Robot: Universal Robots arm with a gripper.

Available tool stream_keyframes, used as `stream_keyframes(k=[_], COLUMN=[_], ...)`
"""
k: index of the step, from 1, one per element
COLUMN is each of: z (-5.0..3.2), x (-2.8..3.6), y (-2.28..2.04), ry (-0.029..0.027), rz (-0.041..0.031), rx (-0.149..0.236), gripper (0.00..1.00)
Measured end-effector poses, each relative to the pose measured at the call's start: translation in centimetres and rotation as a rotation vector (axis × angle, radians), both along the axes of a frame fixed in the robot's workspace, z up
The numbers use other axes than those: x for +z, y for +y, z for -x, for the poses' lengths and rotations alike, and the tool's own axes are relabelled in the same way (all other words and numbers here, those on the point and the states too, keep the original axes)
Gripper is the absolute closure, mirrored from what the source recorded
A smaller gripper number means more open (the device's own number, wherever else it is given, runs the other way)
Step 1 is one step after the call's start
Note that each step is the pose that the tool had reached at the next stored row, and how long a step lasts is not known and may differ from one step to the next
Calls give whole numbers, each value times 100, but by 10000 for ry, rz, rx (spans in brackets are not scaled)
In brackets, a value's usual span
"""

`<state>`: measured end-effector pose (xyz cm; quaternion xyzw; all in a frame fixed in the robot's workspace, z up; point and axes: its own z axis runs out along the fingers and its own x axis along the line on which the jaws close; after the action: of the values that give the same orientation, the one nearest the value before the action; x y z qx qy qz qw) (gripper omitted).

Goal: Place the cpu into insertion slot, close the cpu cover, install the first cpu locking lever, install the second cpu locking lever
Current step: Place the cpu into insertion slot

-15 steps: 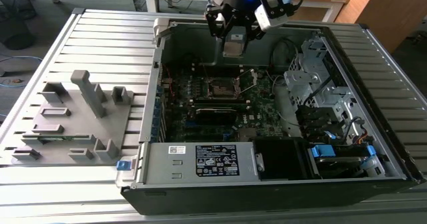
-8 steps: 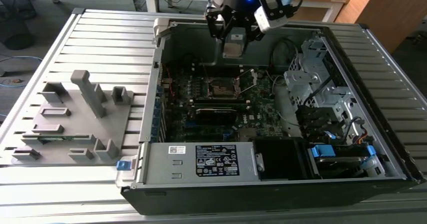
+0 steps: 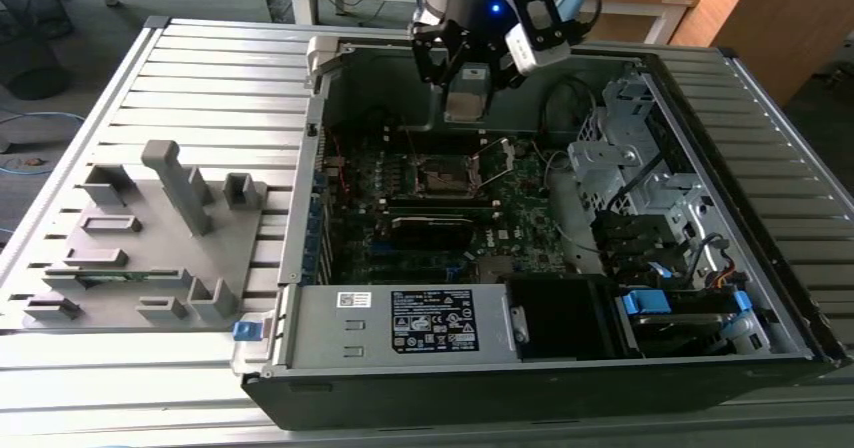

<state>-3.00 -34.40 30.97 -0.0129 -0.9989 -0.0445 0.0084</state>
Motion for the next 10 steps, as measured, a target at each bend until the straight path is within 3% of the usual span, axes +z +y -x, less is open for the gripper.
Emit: stream_keyframes(k=[5,10], z=[10,13], x=[-49,-57], y=[0,0], ry=[-2,-2], rz=[1,1], rx=[3,1], gripper=[46,46])
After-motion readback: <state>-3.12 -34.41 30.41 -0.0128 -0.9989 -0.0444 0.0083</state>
